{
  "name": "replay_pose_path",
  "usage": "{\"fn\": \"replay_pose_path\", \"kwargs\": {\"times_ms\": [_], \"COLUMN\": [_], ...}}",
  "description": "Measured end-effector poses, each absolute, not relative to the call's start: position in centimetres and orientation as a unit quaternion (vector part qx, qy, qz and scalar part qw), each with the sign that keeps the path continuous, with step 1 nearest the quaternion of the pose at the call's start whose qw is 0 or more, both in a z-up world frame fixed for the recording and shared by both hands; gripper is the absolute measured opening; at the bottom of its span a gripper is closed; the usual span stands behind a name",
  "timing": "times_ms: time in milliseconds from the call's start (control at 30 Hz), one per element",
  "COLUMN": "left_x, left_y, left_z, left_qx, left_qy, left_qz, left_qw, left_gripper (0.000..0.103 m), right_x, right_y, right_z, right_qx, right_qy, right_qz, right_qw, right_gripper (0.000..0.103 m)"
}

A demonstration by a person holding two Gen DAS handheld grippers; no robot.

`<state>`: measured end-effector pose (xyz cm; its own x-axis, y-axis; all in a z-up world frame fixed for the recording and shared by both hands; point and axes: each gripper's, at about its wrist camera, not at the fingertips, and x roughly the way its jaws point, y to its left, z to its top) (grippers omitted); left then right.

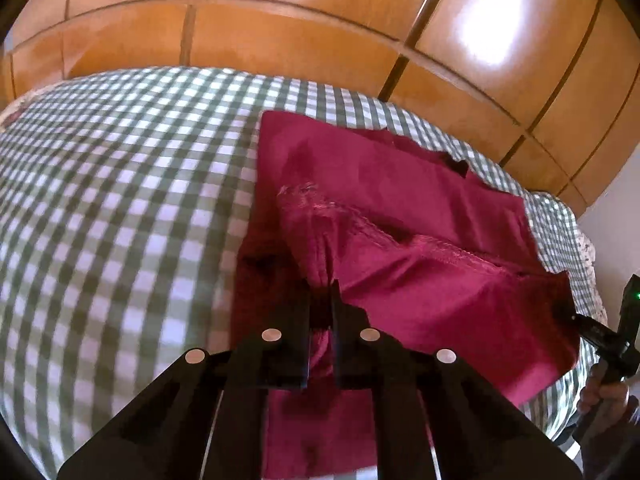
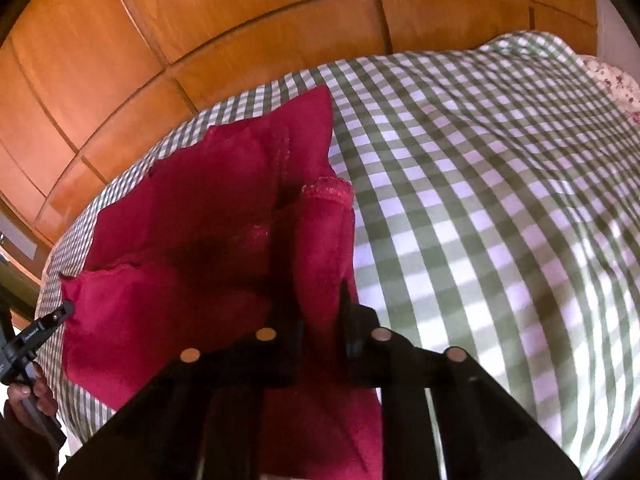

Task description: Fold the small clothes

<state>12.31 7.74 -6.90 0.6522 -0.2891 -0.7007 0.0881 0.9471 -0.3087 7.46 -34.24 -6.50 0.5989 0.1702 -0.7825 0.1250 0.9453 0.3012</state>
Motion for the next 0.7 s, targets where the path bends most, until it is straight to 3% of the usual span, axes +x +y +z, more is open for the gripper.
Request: {"fn": "replay_pose_path", "kwargs": {"times_ms": [300, 700], "left_x": [9.3, 16.2], "left_y": [8.4, 7.8], "left_z": [-3.9, -0.4], "left_qx": [-0.125, -0.120], "left_qy": [0.351, 0.306], "left_qz": [-0.112, -0.090], "left_qw": [0.921, 0.940], "left_gripper": [0.007, 0.007], "right_x": [6.9, 15.4], "right_y": [-33.3, -33.4], "right_z": [-2.6, 0.3], "right_qx": [0.162, 0.157], "right_qy": [0.411, 0.386], "right_qz": [0.037, 0.037], "right_qw": [0.896, 0.908], "right_gripper": [0.010, 0.009]}}
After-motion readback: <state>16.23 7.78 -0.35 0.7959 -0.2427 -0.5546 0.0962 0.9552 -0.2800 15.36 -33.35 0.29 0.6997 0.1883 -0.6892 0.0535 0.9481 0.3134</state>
